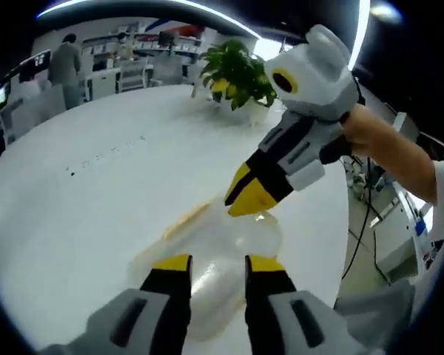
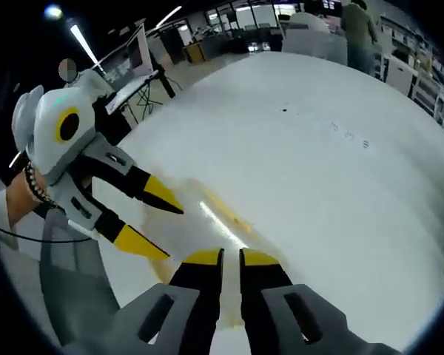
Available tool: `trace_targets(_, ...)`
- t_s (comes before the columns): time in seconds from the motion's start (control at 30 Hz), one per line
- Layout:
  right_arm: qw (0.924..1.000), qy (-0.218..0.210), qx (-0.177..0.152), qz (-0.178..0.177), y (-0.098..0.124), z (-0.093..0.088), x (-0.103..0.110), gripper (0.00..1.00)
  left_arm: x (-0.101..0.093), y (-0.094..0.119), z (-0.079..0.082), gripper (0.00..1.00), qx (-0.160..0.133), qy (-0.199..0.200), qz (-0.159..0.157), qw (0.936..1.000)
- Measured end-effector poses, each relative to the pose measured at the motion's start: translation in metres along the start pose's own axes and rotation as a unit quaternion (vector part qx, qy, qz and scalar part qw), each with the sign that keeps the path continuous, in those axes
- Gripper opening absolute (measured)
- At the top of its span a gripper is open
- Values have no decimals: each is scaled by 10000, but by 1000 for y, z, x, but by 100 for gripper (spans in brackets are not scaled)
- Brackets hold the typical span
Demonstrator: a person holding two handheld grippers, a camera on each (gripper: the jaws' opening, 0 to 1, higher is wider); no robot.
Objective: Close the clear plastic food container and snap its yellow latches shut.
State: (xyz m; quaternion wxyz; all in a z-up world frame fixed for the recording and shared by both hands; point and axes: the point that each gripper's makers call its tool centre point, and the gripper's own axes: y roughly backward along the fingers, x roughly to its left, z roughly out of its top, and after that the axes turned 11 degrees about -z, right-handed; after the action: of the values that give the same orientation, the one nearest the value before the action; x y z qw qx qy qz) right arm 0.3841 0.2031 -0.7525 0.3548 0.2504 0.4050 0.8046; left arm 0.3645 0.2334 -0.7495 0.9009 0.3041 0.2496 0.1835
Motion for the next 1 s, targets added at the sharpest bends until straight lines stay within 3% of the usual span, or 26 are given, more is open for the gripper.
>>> trace_targets(0.17, 9999, 71, -1, 150, -8, 5, 12, 0, -6, -6, -4, 18, 106, -193, -37, 9998)
trace_targets(0.3, 9997, 161, 7, 196, -12, 7, 18, 0, -13, -10, 3, 15, -191, 189, -276, 9993)
trace_targets(0.63, 9995, 173, -3, 263, -22, 8, 24, 0, -17, -16, 0, 0, -211, 185, -361, 9990)
trace_targets(1.0, 9995, 129, -41, 294, -24, 10, 26, 0, -21, -20, -7, 0, -107, 146, -422, 9989)
